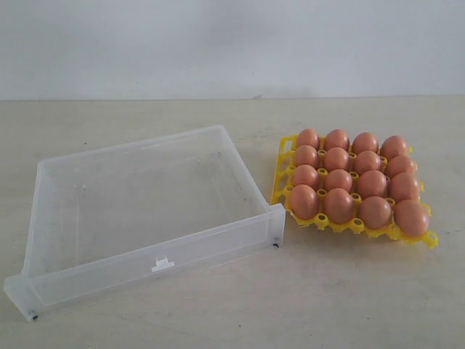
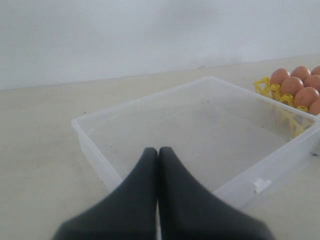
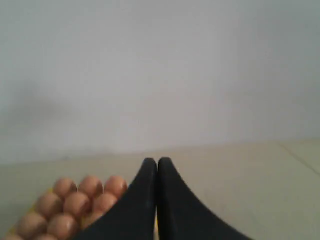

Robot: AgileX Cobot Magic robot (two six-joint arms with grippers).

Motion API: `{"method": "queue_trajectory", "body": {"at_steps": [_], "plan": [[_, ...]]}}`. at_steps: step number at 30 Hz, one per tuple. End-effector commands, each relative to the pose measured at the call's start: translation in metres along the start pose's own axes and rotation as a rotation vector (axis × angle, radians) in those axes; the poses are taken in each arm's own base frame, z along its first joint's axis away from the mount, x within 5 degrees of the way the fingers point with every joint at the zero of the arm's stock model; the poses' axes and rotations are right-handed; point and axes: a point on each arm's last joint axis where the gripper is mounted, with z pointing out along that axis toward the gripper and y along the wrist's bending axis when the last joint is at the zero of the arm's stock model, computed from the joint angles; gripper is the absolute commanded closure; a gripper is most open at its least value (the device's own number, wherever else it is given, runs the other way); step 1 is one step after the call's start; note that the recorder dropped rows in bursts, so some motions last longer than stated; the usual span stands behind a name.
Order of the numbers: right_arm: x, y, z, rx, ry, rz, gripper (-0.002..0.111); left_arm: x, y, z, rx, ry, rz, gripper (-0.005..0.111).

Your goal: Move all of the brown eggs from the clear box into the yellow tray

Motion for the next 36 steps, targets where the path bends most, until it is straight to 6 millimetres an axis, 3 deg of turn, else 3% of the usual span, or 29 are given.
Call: {"method": "queue_trajectory", "body": {"at_steps": [1,4,7,11,36], "plan": [[0.025,-0.006,-0.011,0.074,0.242,0.032,0.109,-0.002,0.000,0.000,0.002,-0.015,-0.007,0.111],[0.038,-0.007,-0.021,0.085,0.370,0.043,0.109,-0.002,0.000,0.000,0.002,-0.015,-0.007,0.111],[0.037,-0.007,-0.021,0.079,0.365,0.017,0.109,-0.002,0.000,0.000,0.002,-0.015,-0.007,0.111],[0.036,-0.009,-0.025,0.063,0.342,-0.200,0.109,-0.002,0.000,0.000,0.002,-0.013,-0.007,0.111],[0.038,-0.012,-0.026,0.092,0.369,-0.204,0.109,-0.002,0.000,0.000,0.002,-0.013,-0.007,0.111]]}}
